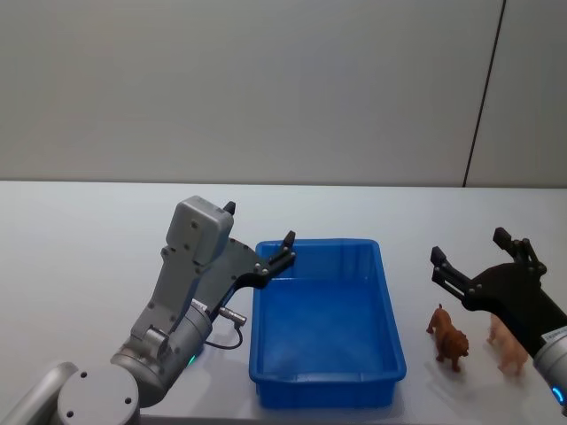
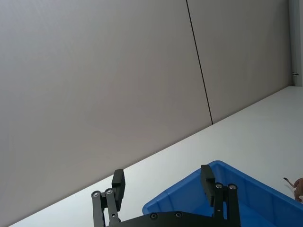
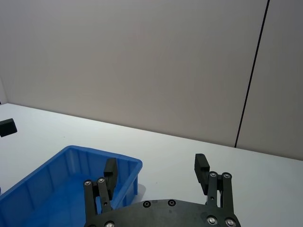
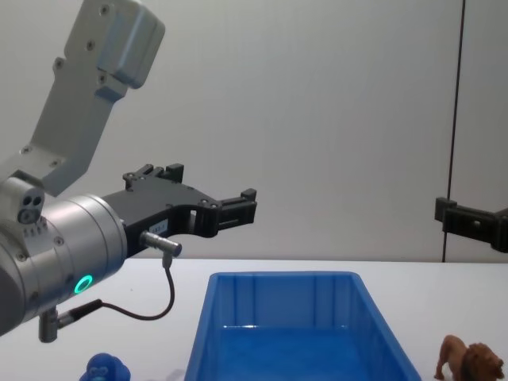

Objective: Pick up the two dolls from the table and place them into the box.

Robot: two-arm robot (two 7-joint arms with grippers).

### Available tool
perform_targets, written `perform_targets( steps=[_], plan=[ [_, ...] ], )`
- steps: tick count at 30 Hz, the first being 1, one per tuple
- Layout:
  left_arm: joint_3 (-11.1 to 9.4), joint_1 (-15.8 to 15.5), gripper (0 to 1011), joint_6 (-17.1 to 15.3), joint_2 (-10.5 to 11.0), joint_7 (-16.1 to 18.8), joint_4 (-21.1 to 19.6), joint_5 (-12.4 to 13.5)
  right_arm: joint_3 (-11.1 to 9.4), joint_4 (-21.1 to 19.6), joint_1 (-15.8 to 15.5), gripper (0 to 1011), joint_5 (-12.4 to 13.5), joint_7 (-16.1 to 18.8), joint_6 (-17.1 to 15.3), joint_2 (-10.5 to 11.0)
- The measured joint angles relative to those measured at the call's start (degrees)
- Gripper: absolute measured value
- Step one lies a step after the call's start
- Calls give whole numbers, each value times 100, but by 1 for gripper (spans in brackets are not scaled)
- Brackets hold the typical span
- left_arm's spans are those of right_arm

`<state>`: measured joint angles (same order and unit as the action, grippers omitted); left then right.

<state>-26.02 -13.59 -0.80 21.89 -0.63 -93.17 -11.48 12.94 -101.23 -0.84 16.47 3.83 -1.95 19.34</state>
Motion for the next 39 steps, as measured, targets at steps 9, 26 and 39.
perform_targets(
  steps=[9, 26, 39],
  plan=[
    [0, 0, 1002, 0, 0, 0, 0, 0, 0, 0, 0, 1001, 0, 0, 0, 0],
    [0, 0, 1002, 0, 0, 0, 0, 0, 0, 0, 0, 1001, 0, 0, 0, 0],
    [0, 0, 1002, 0, 0, 0, 0, 0, -71, 87, 41, 1001, -48, -45, -16, 41]
  ],
)
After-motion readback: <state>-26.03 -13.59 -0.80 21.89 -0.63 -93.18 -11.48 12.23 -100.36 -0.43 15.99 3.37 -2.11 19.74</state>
